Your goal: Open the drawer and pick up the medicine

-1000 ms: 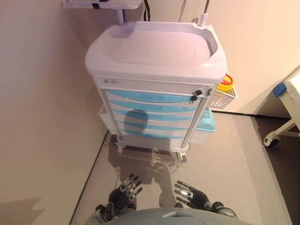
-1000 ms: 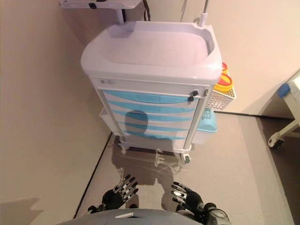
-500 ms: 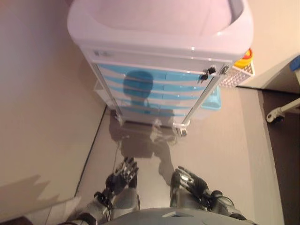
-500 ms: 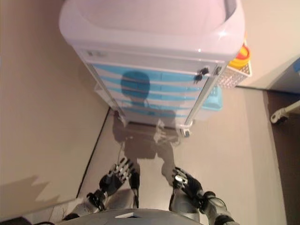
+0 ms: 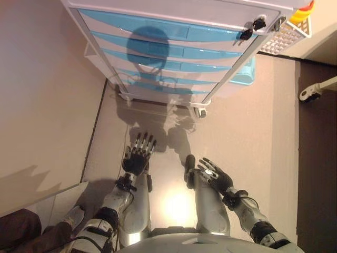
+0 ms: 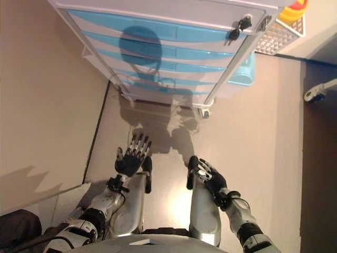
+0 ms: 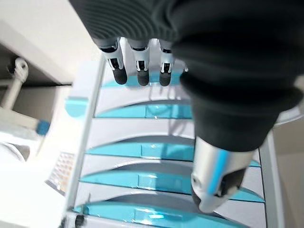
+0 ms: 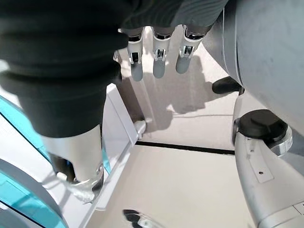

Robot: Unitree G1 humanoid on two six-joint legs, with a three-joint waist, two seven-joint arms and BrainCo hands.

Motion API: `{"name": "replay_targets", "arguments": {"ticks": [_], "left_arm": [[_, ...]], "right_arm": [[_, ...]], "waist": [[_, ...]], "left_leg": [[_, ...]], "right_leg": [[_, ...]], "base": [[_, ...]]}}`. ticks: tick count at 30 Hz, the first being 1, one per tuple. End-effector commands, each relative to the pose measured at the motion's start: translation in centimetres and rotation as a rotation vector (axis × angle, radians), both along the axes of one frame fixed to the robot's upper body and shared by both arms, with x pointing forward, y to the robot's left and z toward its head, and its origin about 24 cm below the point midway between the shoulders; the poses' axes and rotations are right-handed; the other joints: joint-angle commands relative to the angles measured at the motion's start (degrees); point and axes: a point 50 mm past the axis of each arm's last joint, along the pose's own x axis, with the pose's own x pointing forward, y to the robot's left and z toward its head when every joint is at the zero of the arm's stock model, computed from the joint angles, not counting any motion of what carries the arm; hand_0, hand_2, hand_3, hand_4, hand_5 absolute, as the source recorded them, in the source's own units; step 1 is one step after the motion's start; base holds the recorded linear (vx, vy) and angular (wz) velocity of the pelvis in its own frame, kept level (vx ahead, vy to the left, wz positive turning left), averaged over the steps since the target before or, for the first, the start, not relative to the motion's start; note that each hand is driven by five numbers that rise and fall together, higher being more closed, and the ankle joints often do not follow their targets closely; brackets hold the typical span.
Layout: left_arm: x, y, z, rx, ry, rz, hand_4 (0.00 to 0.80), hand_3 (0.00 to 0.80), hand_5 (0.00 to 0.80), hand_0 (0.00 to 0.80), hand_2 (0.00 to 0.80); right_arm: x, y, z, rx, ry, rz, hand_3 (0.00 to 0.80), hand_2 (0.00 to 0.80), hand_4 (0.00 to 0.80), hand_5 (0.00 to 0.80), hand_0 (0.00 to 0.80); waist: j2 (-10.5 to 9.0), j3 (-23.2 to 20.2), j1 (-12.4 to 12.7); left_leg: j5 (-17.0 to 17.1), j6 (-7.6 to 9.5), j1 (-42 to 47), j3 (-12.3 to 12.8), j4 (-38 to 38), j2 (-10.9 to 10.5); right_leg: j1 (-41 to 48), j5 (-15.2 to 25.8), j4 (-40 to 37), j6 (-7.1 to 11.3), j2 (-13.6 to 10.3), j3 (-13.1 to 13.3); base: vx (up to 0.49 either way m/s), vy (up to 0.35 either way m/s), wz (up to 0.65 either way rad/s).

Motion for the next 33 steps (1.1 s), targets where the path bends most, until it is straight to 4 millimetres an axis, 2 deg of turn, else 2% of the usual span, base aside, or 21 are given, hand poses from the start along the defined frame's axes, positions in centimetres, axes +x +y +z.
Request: {"name": "replay_targets", "arguments": {"ticks": [1,7,8,17,20,26,33], "left_arm": [[1.5,-1.0,2.7,-0.143,-0.119,0.028,0.000,0.000,0.000,0.000,0.000],[4.7,0.1,6.2,-0.172,-0.170,0.085,0.000,0.000,0.000,0.000,0.000],[5.4,0.6,7.1,-0.198,-0.179,0.100,0.000,0.000,0.000,0.000,0.000],[9.8,3.5,12.6,-0.204,-0.173,0.205,0.000,0.000,0.000,0.000,0.000],[10.6,3.8,13.9,-0.199,-0.181,0.227,0.000,0.000,0.000,0.000,0.000],[12.4,5.1,17.8,-0.154,-0.205,0.276,0.000,0.000,0.000,0.000,0.000],[13.4,5.7,21.6,-0.125,-0.257,0.308,0.000,0.000,0.000,0.000,0.000]], "right_arm": [[-2.9,0.1,-1.2,0.017,0.093,0.032,0.000,0.000,0.000,0.000,0.000],[-2.6,0.0,-0.9,0.000,0.085,0.068,0.000,0.000,0.000,0.000,0.000],[-2.7,-0.1,-0.8,0.000,0.088,0.074,0.000,0.000,0.000,0.000,0.000],[-2.5,0.1,-0.9,0.001,0.088,0.102,0.000,0.000,0.000,0.000,0.000],[-2.6,0.1,-0.9,-0.003,0.086,0.108,0.000,0.000,0.000,0.000,0.000],[-3.0,0.5,-1.0,0.013,0.075,0.116,0.000,0.000,0.000,0.000,0.000],[-3.2,0.8,-1.0,0.022,0.067,0.123,0.000,0.000,0.000,0.000,0.000]], "waist": [[-0.28,-1.08,-1.91],[-0.60,-0.54,-3.30],[-0.63,-0.56,-3.51],[-1.54,0.03,-5.05],[-1.80,0.32,-5.44],[-2.87,1.00,-6.33],[-3.39,1.33,-7.08]], "left_leg": [[-0.31,3.04,-2.48,-0.28,1.85,-2.91],[-0.30,3.32,-5.55,0.26,4.08,-2.82],[-2.10,3.06,-5.40,0.00,4.95,-2.85],[-1.59,2.49,-6.57,0.88,4.92,-1.75],[-1.82,2.37,-6.79,1.22,5.24,-1.48],[-2.25,2.16,-7.62,1.68,5.77,-0.88],[-1.99,1.81,-7.65,2.55,4.85,-0.08]], "right_leg": [[-2.49,1.36,3.05,1.33,2.16,0.73],[-5.51,1.63,4.93,1.27,2.46,1.60],[-5.35,-0.06,5.83,1.62,2.68,2.01],[-6.30,0.88,4.78,1.60,2.81,2.19],[-6.37,1.06,4.41,1.59,2.80,2.21],[-6.44,1.66,3.01,1.45,3.17,2.55],[-6.08,2.56,0.85,1.30,3.59,2.40]], "base": [[0.011,0.036,-0.09],[0.019,0.039,-0.03],[0.103,0.013,-0.02],[0.013,-0.002,-0.04],[0.000,-0.013,-0.03],[-0.007,-0.038,-0.01],[-0.005,-0.010,0.00]]}}
